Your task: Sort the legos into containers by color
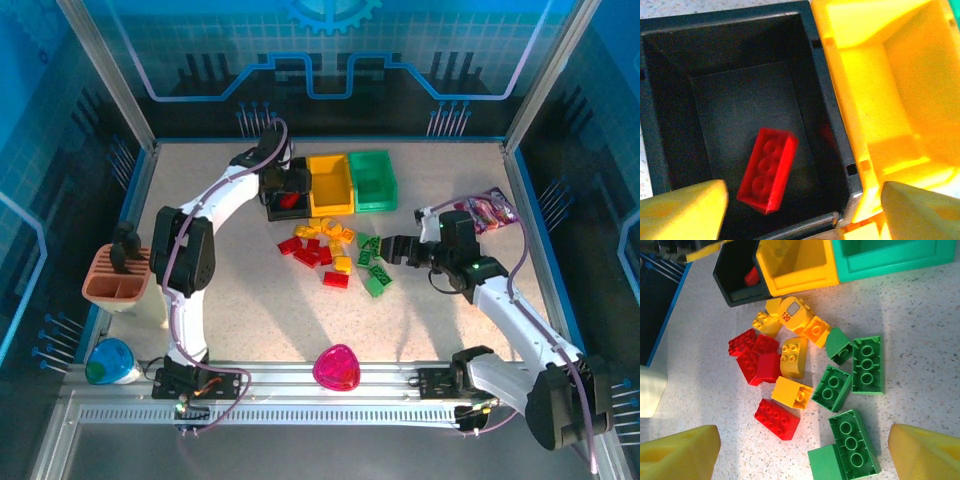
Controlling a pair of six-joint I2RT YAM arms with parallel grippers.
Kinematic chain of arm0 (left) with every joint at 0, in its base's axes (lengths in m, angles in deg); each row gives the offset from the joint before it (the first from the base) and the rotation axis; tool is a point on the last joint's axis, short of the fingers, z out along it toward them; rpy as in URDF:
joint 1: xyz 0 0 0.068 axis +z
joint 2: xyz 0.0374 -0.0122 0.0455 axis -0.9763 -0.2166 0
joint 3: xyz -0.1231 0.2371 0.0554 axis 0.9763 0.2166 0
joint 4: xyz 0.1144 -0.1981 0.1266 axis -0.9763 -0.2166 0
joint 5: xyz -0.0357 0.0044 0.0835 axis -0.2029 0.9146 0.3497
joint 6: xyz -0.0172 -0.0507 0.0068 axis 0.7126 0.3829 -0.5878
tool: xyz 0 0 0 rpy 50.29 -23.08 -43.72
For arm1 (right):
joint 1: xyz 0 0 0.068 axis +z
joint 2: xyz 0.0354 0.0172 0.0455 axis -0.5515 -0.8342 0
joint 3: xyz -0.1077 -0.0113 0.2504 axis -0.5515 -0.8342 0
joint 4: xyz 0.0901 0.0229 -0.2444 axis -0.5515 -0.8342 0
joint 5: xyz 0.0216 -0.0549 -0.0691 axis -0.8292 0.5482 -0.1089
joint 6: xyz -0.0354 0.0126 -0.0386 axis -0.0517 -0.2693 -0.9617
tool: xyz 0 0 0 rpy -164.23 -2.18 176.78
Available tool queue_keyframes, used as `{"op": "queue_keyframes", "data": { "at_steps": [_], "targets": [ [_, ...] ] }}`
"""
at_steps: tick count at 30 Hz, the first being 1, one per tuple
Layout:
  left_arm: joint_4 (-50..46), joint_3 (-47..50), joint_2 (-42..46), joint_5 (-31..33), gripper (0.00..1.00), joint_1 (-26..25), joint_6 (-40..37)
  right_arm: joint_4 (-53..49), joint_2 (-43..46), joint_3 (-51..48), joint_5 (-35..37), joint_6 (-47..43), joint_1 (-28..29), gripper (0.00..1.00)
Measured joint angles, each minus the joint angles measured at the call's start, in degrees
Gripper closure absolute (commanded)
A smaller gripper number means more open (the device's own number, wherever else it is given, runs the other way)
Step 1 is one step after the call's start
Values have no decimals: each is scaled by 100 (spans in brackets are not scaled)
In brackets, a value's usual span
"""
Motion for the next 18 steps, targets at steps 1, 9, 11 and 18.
{"op": "queue_keyframes", "data": {
  "at_steps": [1,9,11,18],
  "targets": [
    [35,50,59,11,7,0,-13,-28,0,42,48,-44,94,11],
    [393,1615,1779,9,9,-7,98,-435,-579,815,651,-522,957,15],
    [557,2170,2433,9,9,-20,177,-599,-894,1150,811,-634,1211,17],
    [1008,4153,4415,42,9,-87,597,-1008,-2175,2328,1338,-824,1838,22]
  ]
}}
